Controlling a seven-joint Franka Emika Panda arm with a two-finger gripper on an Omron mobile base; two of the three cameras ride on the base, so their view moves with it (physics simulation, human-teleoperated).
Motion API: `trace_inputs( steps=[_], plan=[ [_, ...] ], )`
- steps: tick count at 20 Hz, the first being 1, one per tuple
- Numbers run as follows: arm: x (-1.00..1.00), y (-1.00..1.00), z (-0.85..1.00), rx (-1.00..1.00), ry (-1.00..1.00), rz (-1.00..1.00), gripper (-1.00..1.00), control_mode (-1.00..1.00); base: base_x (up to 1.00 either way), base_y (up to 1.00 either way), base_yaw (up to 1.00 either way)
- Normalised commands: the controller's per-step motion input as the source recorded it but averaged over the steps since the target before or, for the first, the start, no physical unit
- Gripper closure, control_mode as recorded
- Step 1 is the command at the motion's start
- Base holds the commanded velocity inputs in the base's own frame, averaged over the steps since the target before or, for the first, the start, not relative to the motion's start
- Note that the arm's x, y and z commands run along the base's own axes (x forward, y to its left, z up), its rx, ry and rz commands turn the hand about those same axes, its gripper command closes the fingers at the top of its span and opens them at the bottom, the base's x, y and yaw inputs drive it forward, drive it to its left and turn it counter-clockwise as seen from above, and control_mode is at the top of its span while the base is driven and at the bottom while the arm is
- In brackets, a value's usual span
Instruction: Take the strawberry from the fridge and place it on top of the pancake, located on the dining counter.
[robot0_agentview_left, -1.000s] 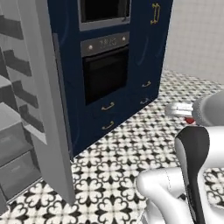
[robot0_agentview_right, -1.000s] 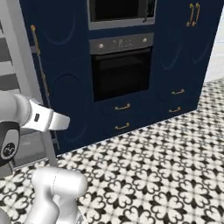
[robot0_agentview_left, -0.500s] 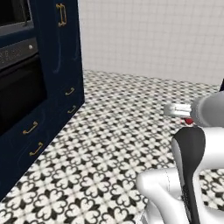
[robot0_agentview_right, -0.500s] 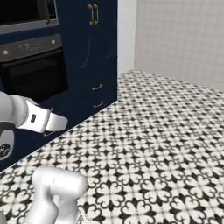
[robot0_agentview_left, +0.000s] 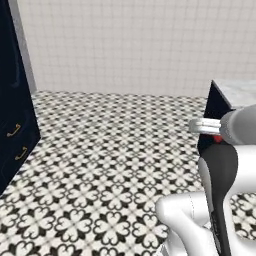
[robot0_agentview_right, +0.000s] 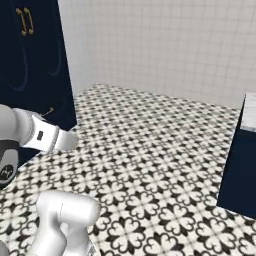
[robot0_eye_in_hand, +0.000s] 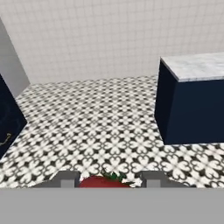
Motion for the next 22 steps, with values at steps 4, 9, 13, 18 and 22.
trace_inputs(
  steps=[4,9,13,18,22],
  plan=[
    [0.0,0.0,0.0,0.0,0.0,0.0,1.0,1.0,1.0,-0.18,-0.42],
    [0.0,0.0,0.0,0.0,0.0,0.0,1.0,1.0,1.0,0.08,-0.46],
    [0.0,0.0,0.0,0.0,0.0,0.0,1.0,1.0,1.0,0.51,-0.32],
    [0.0,0.0,0.0,0.0,0.0,0.0,1.0,1.0,1.0,0.78,-0.24],
    [0.0,0.0,0.0,0.0,0.0,0.0,1.0,1.0,1.0,1.0,-0.35]
  ],
)
